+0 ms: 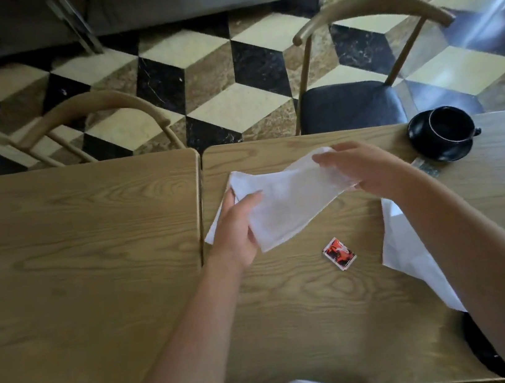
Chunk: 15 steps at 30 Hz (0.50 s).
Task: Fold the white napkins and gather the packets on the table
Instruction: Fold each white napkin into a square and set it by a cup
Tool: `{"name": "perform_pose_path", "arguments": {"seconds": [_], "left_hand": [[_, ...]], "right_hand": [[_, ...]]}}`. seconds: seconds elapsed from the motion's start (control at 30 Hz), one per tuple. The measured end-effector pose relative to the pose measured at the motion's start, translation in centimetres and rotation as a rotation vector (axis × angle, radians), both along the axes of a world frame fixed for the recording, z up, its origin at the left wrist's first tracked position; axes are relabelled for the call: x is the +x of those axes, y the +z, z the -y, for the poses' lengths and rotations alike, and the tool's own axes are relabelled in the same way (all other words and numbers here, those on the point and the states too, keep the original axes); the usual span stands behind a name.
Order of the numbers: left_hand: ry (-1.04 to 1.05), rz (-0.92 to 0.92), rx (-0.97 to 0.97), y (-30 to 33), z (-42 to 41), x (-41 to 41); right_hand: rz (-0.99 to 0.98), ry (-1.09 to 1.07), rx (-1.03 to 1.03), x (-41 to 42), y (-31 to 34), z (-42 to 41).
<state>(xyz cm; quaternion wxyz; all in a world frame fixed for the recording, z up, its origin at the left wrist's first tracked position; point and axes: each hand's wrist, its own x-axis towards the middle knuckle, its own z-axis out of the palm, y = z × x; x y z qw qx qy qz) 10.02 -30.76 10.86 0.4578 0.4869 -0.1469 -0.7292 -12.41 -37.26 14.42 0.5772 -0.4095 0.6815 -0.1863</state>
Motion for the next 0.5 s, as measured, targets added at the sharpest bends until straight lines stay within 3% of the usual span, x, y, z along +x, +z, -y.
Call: {"name": "perform_pose_path", "arguments": {"seconds": [0.2, 0.33, 0.5], "left_hand": [[-0.076, 0.002, -0.015, 6.9, 0.8, 3.6], [-0.095, -0.023, -0.025, 11.3, 4.5, 4.0], [-0.119, 0.125, -0.128, 15.3, 6.9, 3.2]], "right_hand": [[0.445, -0.283, -0.08, 1.9, 6.9, -3.4], [0.533, -0.407, -0.157, 3.0, 9.5, -2.0], [0.633, -0.518, -0.206, 3.3, 11.8, -0.1]]}}
